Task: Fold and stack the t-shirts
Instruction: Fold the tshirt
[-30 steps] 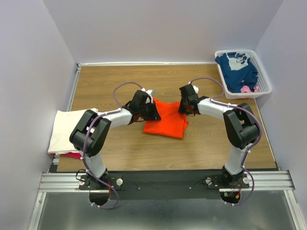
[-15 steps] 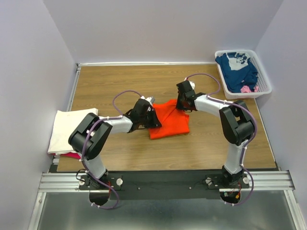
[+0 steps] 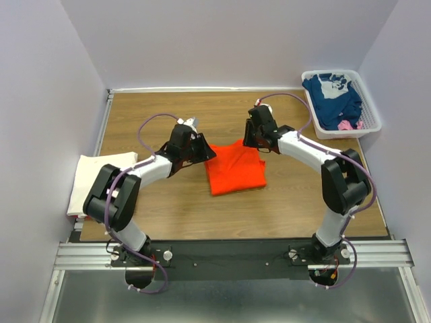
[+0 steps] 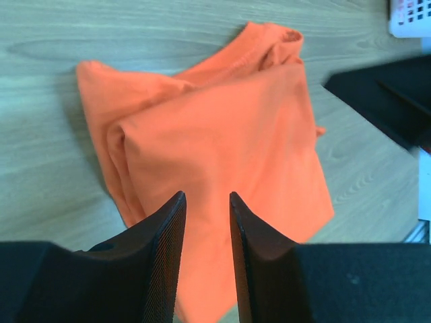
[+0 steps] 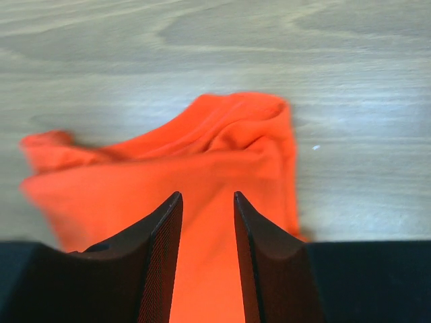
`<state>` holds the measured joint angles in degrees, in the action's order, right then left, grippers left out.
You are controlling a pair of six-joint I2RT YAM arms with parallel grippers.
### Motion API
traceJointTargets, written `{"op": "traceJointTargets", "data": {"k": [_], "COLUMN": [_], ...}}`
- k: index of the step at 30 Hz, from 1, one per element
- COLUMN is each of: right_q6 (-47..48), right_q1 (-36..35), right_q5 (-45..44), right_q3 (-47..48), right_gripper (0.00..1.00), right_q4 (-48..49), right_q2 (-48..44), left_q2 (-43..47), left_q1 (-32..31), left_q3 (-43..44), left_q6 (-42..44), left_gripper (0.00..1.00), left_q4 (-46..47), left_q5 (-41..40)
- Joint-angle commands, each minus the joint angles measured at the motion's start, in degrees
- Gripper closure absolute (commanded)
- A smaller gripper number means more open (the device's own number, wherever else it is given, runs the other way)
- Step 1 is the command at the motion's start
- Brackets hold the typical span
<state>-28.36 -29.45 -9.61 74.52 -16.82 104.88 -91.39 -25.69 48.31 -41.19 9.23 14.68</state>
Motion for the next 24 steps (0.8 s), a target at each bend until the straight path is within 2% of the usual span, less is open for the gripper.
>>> {"op": "traceJointTargets", "data": {"k": [1,6,17,21,24], "right_q6": [0.41,-0.82,-1.79,-1.70,-1.61], "right_q1": [-4.11,-8.68,-9.31,-9.31,-9.31], "right_q5": [0.47,0.82,1.08,1.25,1.61], "right_q3": [-3.49,-7.45,-17.13,-16.87,-16.34], "right_gripper": [0.57,0.56,0.56,0.56,0.56], "right_q4": [-2.87,-2.87,-1.38,-1.11,-1.11], "right_q2": [-4.24,-4.42,-3.01,-3.28,-3.54], "left_q2": [-4.57,-8.44,-14.95,-14.08,-12.06], "left_q1": [-0.06,1.26,6.00,6.27,6.44], "left_q3": [4.23,6.00,8.46,9.43,8.90], "left_q6": [2.25,-0.03,-0.82,-0.21,0.49], "left_gripper": [0.60,0.60,0.62,0.62,0.57], "left_q4": [-0.45,-0.10,2.02,2.11,0.44], "left_q5": [0.26,-1.23,0.44,1.49,0.36]}}
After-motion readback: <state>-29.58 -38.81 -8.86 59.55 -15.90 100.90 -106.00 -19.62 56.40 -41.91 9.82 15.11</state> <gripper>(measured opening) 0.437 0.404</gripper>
